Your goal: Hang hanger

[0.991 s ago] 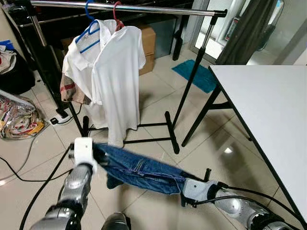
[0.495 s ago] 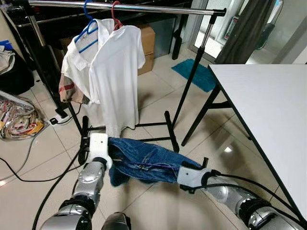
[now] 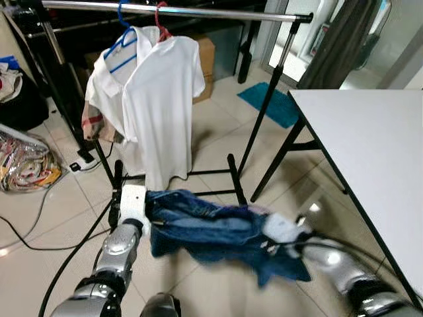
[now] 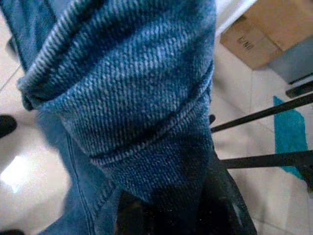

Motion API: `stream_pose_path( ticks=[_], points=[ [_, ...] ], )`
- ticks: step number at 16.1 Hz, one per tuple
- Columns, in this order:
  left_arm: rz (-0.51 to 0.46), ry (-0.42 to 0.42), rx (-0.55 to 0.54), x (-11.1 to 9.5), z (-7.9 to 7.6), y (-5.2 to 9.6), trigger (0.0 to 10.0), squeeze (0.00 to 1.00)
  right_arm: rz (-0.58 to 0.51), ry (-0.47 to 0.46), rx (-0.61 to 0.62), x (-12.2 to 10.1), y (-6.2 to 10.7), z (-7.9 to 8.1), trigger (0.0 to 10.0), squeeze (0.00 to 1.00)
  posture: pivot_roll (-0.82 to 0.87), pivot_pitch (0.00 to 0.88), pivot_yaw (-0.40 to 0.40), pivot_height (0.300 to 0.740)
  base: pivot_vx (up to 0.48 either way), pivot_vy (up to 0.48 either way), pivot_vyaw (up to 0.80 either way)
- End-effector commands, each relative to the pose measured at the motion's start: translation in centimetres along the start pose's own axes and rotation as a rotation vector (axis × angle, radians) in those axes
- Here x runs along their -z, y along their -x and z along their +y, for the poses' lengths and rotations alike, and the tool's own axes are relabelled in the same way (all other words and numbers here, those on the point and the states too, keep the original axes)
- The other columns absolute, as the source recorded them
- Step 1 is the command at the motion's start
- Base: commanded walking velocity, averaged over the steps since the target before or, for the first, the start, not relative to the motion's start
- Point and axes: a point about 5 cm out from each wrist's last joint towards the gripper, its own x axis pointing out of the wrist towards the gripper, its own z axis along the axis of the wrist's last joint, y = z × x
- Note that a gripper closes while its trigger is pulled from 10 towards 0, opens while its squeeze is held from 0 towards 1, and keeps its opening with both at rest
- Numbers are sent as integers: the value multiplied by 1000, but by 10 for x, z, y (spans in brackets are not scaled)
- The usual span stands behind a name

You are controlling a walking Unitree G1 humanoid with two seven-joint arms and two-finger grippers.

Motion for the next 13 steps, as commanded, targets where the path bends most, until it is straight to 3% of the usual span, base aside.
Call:
stream_pose_path(
  ticks=[1, 6, 7, 9, 13],
  points=[
    [-11, -2, 4, -1, 0, 1, 10000, 0, -28, -29, 24, 1, 7, -7, 10000, 0, 244, 32, -69, 740, 0, 0, 0],
    [-14, -3, 0, -2, 3, 1, 10000, 0, -134, -87, 13, 0, 22, -21, 10000, 0, 249, 32, -66, 740, 0, 0, 0],
    [-13, -4, 0, -2, 4, 1, 10000, 0, -148, -82, -1, -1, 24, -20, 10000, 0, 250, 32, -65, 740, 0, 0, 0],
    [-12, -11, 0, -1, 6, 2, 10000, 0, -194, 19, -82, -2, 32, -16, 10000, 0, 249, 32, -62, 740, 0, 0, 0],
    [-11, -19, -2, -3, 11, 1, 10000, 0, -283, -13, -63, -9, 38, -27, 10000, 0, 254, 29, -60, 740, 0, 0, 0]
  ],
)
